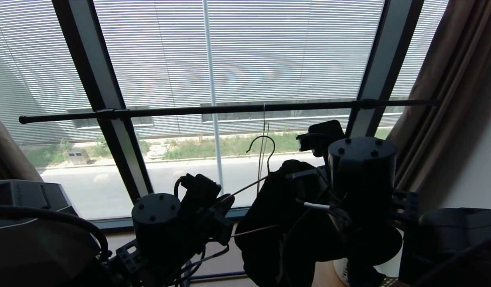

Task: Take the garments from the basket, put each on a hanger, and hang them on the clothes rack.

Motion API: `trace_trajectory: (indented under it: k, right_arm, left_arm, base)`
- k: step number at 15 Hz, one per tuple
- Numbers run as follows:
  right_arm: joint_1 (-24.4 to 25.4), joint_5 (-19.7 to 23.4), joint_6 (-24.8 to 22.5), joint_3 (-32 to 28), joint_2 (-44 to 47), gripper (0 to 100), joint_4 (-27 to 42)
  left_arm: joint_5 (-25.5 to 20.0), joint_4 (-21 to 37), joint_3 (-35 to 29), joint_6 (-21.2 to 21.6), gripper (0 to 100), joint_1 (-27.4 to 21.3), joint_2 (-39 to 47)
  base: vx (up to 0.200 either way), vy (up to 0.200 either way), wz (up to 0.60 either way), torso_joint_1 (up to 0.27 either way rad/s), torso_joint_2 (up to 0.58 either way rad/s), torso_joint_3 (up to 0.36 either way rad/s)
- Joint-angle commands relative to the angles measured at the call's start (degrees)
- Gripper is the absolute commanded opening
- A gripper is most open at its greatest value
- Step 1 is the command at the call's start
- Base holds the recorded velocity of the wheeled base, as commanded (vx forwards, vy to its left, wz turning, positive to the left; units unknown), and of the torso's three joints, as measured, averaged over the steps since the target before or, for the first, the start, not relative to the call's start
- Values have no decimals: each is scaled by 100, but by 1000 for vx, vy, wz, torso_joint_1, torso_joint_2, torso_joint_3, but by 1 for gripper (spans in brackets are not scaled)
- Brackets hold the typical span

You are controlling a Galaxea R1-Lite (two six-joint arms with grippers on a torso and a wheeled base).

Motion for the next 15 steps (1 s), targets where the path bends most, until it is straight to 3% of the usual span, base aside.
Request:
trace_trajectory:
  k: [1, 6, 11, 15]
  right_arm:
    - [72, 44, -84, 75, -65, 100, 17]
    - [72, 52, -479, -74, -135, 100, 70]
    - [-16, 316, -690, -865, -373, 100, 1379]
    - [-7, 615, -699, -725, -285, 100, 1511]
  left_arm:
    - [2, 14, -85, -1, 0, 21, 16]
    - [2, 23, -138, 8, 0, 12, 69]
    - [10, 31, -217, 34, 0, 3, 95]
    - [10, 23, -182, 34, 0, -6, 78]
  base:
    - [0, 0, 0, 0, 0, 0]
    - [0, 0, 0, 0, 0, 0]
    - [0, 0, 0, 0, 0, 0]
    - [0, 0, 0, 0, 0, 0]
